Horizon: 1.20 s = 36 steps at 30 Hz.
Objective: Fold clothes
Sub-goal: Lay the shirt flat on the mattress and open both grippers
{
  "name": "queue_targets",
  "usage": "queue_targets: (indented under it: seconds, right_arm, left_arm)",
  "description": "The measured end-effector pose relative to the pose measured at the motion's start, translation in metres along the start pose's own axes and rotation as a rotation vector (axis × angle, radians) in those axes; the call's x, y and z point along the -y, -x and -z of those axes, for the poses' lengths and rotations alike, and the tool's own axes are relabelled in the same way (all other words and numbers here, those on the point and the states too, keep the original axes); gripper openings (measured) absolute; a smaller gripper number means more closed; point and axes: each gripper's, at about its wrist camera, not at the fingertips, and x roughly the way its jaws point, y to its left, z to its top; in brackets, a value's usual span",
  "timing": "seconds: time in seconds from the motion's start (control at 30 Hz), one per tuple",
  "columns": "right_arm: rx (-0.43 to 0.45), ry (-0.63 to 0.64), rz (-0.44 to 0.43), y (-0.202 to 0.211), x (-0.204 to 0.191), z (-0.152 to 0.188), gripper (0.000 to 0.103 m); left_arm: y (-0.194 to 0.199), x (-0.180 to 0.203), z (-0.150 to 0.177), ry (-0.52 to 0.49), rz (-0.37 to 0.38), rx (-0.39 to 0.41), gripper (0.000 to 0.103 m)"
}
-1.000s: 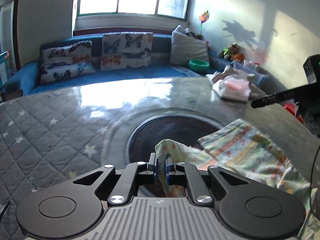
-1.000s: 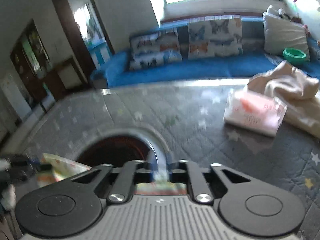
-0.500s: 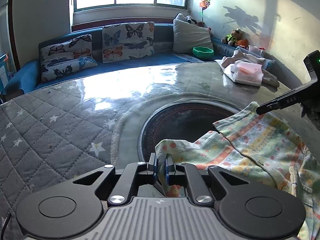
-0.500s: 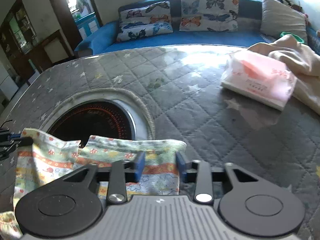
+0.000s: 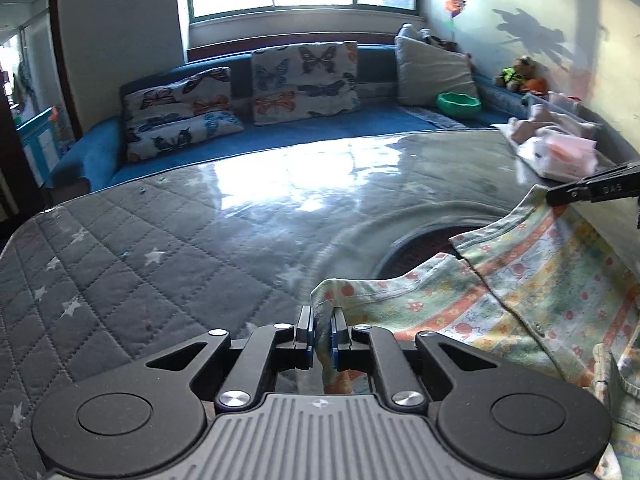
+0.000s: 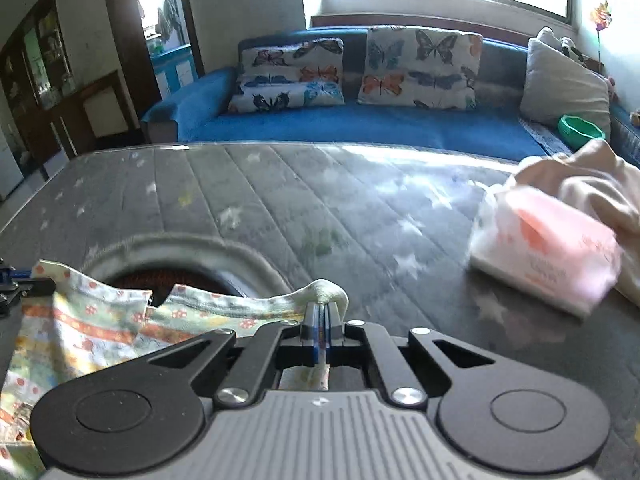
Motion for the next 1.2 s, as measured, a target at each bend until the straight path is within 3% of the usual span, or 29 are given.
queue_targets:
  seconds: [0.17,0.33,0.4,0.47,0.53,0.7,0.9,1.03,1.2]
  right_arm:
    - [0.021,0.034,0.027,-0.01,-0.006,-0.012,0.007]
    - [0.019,0.082,0.009,0.01,-0.016,-0.001,0.02]
    - [0.016,0.103,-0.003,0.022,-0.021,0.005,0.022]
    - [0.012,0.124,-0.014,0.034,-0.025,0.012,0.035]
    - [0.009,0.144,-0.026,0.046,-0.03,0.018,0.037]
    - [0.001,0.197,-0.056,0.076,-0.042,0.035,0.042]
    - [-0.004,0.281,-0.085,0.102,-0.068,0.074,0.046]
    - [-0.005,0.289,-0.117,0.115,-0.078,0.099,0.048]
    - [-0.009,0.275,-0.123,0.126,-0.08,0.124,0.048]
  left_arm:
    - [-0.011,-0.005,-0.002,0.045,-0.017,-0.033,0.013]
    - [-0.003,-0.014,-0.004,0.085,-0.033,-0.029,0.029]
    - [0.009,-0.013,-0.006,0.095,-0.034,-0.01,0.031]
    - [0.025,-0.01,-0.006,0.09,-0.023,0.022,0.035]
    - [0.043,-0.003,-0.006,0.077,-0.015,0.054,0.039]
    - [0.093,0.027,0.002,0.033,0.049,0.116,0.04]
    - [0.132,0.079,0.028,-0.029,0.174,0.13,0.04]
    - [0.14,0.117,0.048,-0.084,0.255,0.108,0.039]
    - [0.128,0.159,0.061,-0.153,0.305,0.084,0.039]
